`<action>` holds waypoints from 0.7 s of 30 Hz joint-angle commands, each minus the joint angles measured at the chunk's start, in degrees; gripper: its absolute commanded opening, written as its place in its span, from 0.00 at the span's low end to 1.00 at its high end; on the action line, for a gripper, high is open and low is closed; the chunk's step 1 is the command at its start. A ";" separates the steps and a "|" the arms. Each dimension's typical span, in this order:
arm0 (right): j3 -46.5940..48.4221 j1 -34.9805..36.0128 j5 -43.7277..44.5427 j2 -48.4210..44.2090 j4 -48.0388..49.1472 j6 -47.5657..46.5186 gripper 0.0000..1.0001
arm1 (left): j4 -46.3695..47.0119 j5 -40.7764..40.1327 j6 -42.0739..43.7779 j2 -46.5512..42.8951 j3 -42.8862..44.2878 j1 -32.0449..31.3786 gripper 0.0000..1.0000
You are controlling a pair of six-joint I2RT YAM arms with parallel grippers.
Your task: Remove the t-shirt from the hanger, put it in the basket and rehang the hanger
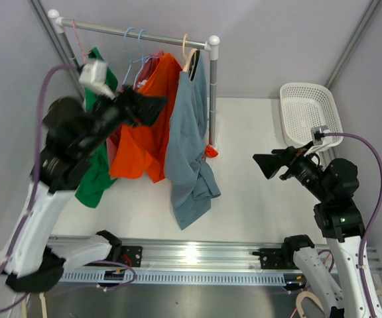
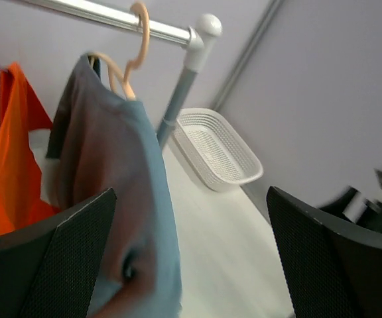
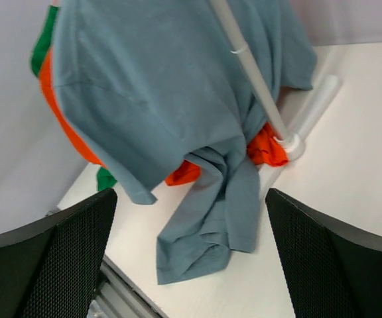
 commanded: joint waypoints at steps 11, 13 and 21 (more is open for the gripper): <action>-2.33 0.08 12.65 -2.59 2.19 -6.89 1.00 | -0.58 -18.52 13.38 34.84 30.82 -3.57 0.96; -2.33 0.08 12.65 -3.74 2.01 -6.98 0.99 | 4.76 -20.53 16.62 36.25 29.60 -4.01 0.95; -1.45 0.08 11.69 -5.85 1.40 -7.33 0.99 | 17.80 -23.71 27.00 41.35 27.30 -5.16 0.70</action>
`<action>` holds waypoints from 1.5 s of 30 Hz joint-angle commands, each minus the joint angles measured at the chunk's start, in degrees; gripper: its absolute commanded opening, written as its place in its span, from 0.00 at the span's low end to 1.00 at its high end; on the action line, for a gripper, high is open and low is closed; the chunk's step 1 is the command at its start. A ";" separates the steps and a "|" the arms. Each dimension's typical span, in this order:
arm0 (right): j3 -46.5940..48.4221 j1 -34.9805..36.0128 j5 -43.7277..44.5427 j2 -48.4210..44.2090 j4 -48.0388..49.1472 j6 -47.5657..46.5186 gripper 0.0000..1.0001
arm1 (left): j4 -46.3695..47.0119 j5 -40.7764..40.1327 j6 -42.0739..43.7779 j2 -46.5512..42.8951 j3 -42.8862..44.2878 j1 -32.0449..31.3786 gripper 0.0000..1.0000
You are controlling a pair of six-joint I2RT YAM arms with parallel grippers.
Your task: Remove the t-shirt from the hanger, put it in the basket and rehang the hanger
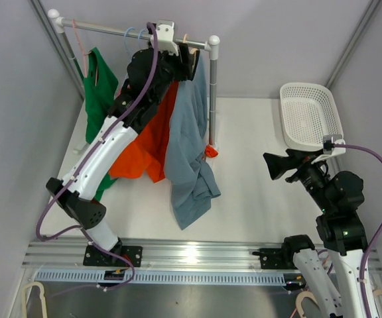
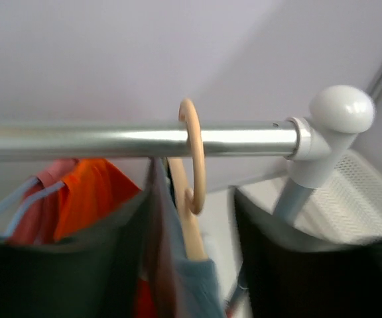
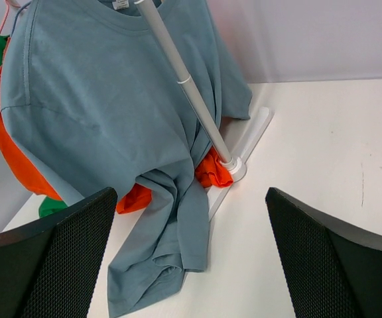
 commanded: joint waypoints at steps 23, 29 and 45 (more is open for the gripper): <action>9.77 0.56 -12.35 9.57 2.05 -0.48 0.95 | -3.78 -1.14 5.93 6.52 19.70 -0.28 0.01; 14.26 13.69 -15.74 21.34 12.24 0.14 0.95 | -9.14 -18.67 -0.66 0.38 19.62 -2.74 0.01; 21.21 47.40 -11.18 46.23 27.37 -11.20 0.96 | -10.29 -34.81 0.73 -3.59 15.84 -11.18 0.00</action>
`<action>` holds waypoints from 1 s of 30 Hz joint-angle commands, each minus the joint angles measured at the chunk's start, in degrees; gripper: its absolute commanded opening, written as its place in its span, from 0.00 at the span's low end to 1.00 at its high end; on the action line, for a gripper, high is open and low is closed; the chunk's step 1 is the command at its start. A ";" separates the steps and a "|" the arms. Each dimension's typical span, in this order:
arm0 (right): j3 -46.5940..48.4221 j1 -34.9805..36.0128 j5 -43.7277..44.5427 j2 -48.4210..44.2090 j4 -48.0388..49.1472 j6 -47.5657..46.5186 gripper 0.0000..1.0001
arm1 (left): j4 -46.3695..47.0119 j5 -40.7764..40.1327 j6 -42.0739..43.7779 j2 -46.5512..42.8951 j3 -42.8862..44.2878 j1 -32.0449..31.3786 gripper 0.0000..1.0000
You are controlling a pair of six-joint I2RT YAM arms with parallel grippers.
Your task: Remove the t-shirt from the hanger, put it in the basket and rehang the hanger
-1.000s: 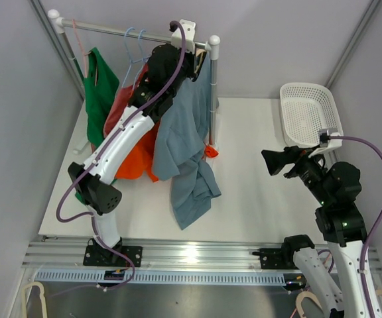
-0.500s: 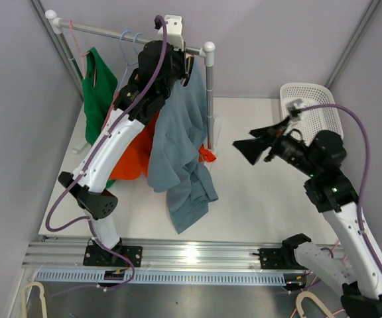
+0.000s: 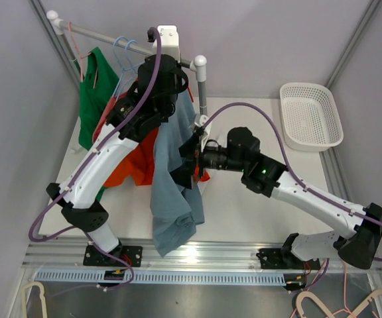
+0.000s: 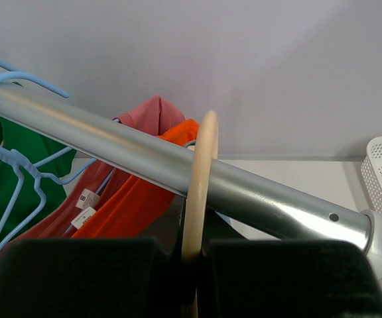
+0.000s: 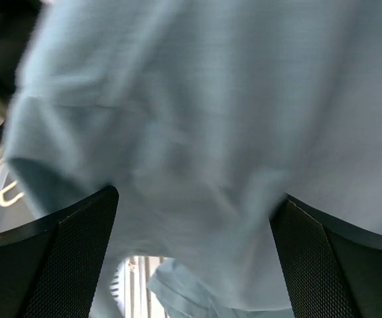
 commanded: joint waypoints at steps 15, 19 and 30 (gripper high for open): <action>1.10 -5.84 18.52 -2.19 -3.30 -0.66 1.00 | 12.89 21.20 -2.91 14.65 13.27 8.90 0.01; 1.10 -8.40 19.40 -2.81 -4.71 -0.66 1.00 | 14.39 29.19 -6.42 20.02 18.20 13.29 0.00; 0.93 -12.63 18.61 -1.49 -5.24 0.66 1.00 | 28.44 40.38 -8.19 5.72 -3.72 16.21 0.01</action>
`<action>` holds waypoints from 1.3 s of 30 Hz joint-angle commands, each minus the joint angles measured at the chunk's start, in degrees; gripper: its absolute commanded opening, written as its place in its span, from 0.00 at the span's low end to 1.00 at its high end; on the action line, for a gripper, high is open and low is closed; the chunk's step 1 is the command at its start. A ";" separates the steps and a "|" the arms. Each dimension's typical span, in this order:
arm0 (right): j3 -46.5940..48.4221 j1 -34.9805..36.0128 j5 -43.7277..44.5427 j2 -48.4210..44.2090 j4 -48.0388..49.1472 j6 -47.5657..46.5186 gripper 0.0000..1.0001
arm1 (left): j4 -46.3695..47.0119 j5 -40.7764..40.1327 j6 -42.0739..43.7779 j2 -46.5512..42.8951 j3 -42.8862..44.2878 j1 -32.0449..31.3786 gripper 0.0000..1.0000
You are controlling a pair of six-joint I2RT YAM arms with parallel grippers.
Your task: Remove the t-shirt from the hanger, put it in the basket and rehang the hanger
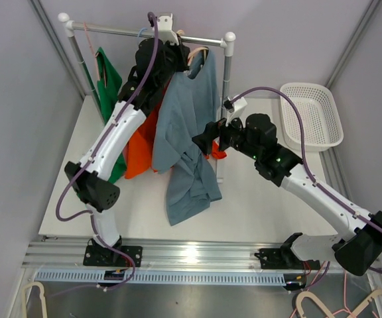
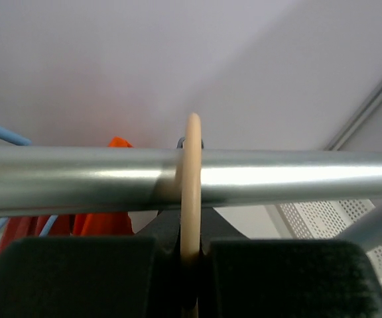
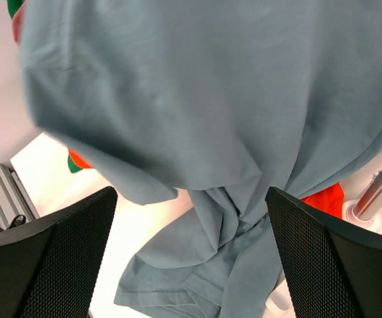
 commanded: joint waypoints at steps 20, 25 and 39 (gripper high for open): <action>-0.53 -1.14 2.12 0.59 2.40 2.48 1.00 | 6.54 10.67 2.10 -9.23 1.17 -0.25 0.09; -1.32 -1.22 2.12 -0.81 2.40 2.74 0.99 | 4.70 9.61 3.59 -6.51 2.31 -0.25 0.01; -3.16 -1.84 2.03 -3.72 1.78 3.18 1.00 | 0.92 9.87 2.98 -3.16 1.17 -0.25 0.11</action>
